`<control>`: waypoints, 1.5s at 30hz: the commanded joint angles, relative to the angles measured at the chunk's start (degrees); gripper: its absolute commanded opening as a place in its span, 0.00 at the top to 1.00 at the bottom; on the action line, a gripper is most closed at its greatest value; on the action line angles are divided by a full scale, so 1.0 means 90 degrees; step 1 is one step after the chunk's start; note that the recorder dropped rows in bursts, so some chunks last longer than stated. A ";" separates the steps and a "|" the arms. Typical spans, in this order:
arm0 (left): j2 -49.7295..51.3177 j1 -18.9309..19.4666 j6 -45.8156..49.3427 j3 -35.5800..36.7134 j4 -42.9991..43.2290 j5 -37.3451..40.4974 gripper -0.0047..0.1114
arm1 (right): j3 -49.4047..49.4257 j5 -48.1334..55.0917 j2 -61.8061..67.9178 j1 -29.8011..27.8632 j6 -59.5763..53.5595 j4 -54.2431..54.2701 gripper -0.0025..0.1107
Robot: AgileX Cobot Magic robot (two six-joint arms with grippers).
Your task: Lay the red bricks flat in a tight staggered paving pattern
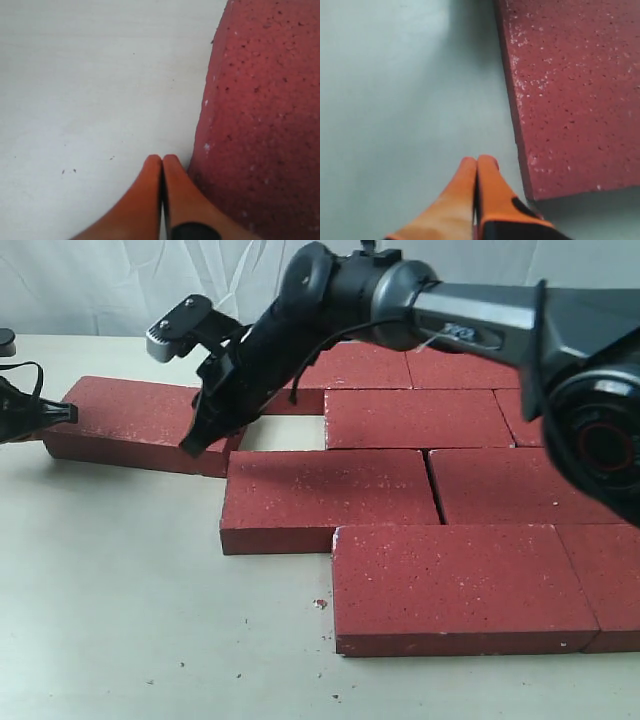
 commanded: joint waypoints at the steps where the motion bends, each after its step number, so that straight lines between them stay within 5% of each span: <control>1: -0.0037 -0.0072 -0.0006 -0.0032 0.0023 -0.0016 0.96 | -0.0871 -0.0001 0.0664 0.0178 0.0587 -0.0731 0.98; 15: -0.0037 -0.0072 -0.0006 -0.0032 0.0024 -0.0124 0.96 | -0.1630 -0.0241 0.1378 0.0204 0.1302 -0.1678 0.98; 27: -0.0037 -0.0059 -0.0006 -0.0032 0.0460 -0.0272 0.96 | -0.1630 0.0706 0.0689 0.0250 0.1388 -0.1486 0.98; 35: -0.0213 0.0163 -0.0020 -0.0032 0.0238 -0.0592 0.96 | -0.1630 0.0335 0.0554 -0.0208 0.3257 -0.2835 0.98; 45: 0.0042 0.0002 -0.0020 -0.0045 0.0078 -0.1013 0.96 | -0.1630 -0.0301 0.1211 -0.0282 0.3385 -0.3053 0.98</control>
